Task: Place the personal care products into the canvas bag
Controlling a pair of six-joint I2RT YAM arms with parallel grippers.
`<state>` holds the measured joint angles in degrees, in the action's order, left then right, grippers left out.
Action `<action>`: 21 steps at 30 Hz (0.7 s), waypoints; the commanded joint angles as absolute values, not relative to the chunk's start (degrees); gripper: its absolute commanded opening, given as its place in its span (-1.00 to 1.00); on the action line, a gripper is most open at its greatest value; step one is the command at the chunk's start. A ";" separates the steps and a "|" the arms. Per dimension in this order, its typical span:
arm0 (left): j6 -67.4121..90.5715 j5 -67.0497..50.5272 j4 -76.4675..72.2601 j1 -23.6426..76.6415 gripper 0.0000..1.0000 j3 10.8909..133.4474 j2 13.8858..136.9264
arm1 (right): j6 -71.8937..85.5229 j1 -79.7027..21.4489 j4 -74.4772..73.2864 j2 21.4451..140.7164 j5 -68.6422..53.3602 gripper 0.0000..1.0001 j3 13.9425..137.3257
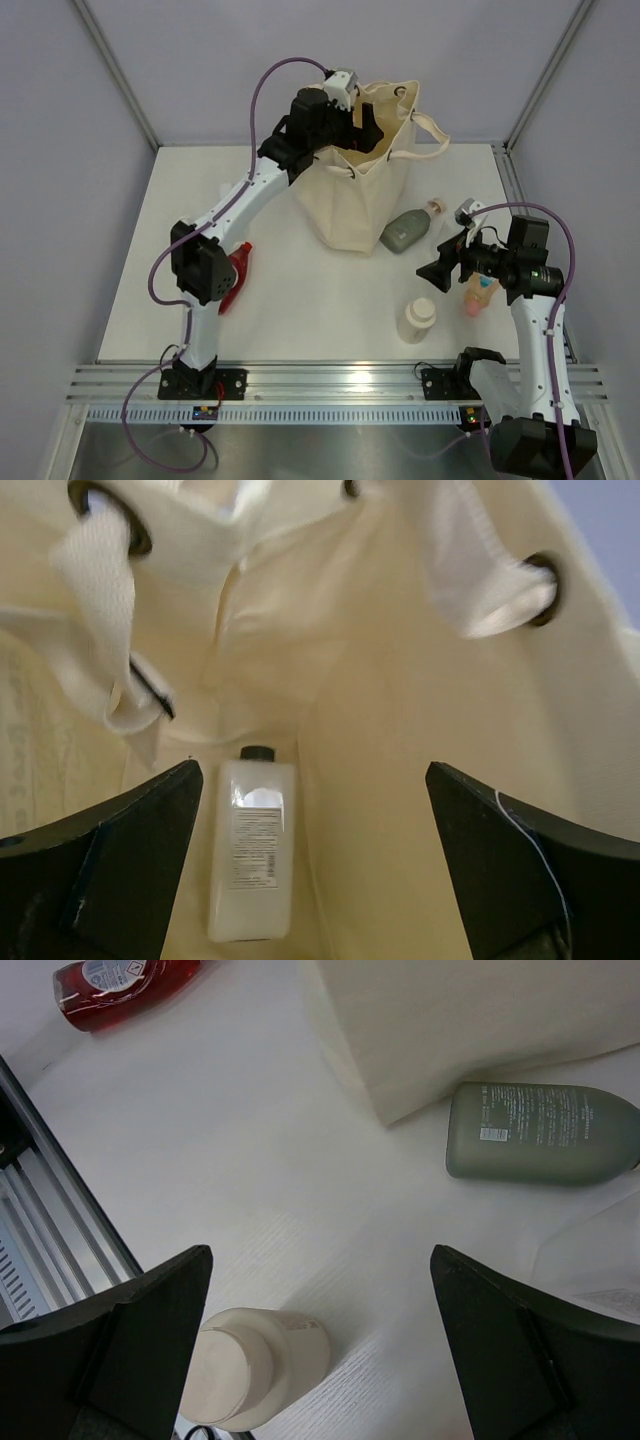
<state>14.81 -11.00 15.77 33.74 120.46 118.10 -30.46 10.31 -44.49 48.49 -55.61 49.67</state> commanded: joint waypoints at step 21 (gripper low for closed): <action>10.72 -0.99 18.02 31.55 0.98 86.53 61.21 | -16.13 10.55 -36.21 52.47 -20.47 0.99 60.04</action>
<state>12.47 -6.59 17.10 31.55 97.62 70.61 -15.07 10.31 -39.94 53.52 -25.41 60.90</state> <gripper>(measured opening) 0.984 0.993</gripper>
